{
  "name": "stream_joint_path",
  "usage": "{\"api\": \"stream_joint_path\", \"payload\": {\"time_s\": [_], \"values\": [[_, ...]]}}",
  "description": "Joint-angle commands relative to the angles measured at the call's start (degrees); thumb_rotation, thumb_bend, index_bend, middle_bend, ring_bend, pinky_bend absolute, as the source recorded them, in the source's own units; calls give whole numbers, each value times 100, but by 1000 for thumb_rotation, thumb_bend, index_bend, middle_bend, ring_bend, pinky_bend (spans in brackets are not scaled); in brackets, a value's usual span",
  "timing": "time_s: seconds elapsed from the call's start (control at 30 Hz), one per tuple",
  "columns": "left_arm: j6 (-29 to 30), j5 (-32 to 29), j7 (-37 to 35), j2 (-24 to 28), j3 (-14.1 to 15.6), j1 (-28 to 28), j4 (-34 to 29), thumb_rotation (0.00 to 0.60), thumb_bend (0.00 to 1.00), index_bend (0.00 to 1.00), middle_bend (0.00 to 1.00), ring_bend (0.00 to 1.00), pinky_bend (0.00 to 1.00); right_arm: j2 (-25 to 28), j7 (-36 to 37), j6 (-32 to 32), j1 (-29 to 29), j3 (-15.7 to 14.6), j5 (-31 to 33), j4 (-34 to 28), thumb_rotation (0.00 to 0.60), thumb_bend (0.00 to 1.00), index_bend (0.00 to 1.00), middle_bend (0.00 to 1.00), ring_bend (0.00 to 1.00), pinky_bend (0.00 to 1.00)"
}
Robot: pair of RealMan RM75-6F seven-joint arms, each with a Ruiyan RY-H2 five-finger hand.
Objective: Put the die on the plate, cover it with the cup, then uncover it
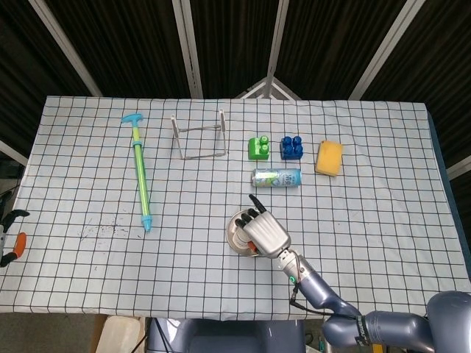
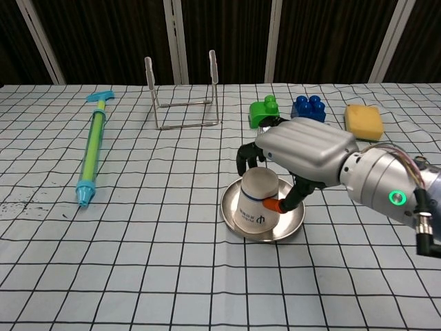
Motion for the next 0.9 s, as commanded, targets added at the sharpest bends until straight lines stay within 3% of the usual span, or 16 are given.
{"api": "stream_joint_path", "payload": {"time_s": [0.03, 0.23, 0.47, 0.9], "values": [[19, -28, -46, 14, -21, 13, 17, 600, 674, 309, 0, 0, 95, -138, 199, -152, 88, 174, 201, 360, 600, 404, 559, 578, 312, 0], [-42, -33, 21, -21, -15, -25, 38, 600, 674, 309, 0, 0, 95, -218, 642, -219, 160, 320, 157, 873, 600, 404, 559, 578, 312, 0], [-19, -81, 151, -60, -26, -22, 18, 600, 674, 309, 0, 0, 95, -222, 1132, -170, 185, 291, -151, 1231, 600, 404, 559, 578, 312, 0], [-16, -72, 196, -70, -15, -26, -6, 600, 673, 311, 0, 0, 95, -406, 1415, 63, 169, 306, -374, 1679, 600, 403, 559, 578, 312, 0]]}}
